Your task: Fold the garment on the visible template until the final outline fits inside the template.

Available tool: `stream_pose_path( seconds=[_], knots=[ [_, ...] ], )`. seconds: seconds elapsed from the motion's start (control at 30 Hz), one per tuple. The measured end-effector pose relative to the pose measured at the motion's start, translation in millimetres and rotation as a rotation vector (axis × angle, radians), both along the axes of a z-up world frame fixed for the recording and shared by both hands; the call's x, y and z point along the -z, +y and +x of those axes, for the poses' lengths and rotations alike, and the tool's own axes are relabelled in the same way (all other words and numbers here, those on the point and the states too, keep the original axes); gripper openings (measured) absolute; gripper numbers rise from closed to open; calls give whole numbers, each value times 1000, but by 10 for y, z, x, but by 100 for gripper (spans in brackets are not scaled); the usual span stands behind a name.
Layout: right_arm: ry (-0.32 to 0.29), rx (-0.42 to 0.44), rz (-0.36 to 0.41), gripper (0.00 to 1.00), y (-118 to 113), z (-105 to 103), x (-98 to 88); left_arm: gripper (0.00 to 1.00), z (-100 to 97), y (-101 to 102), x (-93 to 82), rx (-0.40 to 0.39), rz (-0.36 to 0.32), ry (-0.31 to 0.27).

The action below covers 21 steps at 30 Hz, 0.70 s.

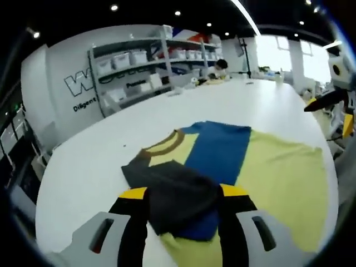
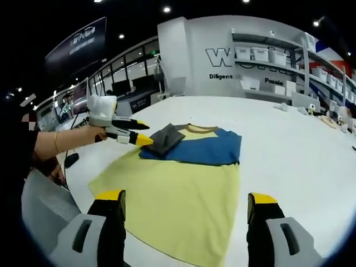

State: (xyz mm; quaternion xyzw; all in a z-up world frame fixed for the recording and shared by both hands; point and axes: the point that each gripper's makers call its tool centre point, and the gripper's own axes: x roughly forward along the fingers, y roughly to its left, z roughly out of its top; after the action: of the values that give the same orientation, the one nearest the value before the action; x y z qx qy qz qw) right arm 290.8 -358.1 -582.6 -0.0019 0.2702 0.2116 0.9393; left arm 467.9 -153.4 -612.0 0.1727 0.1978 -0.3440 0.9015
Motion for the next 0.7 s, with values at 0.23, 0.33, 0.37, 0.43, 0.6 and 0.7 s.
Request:
stream_pose_path(
  seconds=[0.23,0.33,0.37,0.43,0.6,0.7],
  knots=[
    [-1,-2,-7,88,15,-1,-6,48,-6,232,132,-16,62,2],
    [-1,0,-15,88,-2,-1,-6,43,2,332,196,-36,72,12],
    [0,2,-16,88,-9,-4,-7,40,4,362,213,-45,73,16],
    [2,5,-20,88,-27,-6,-3,37,2,426,237,-56,76,25],
    [7,9,-28,87,-50,-14,9,33,22,534,292,-65,78,40],
    [5,12,-28,87,-57,0,0,27,42,568,338,-69,88,51]
  ],
)
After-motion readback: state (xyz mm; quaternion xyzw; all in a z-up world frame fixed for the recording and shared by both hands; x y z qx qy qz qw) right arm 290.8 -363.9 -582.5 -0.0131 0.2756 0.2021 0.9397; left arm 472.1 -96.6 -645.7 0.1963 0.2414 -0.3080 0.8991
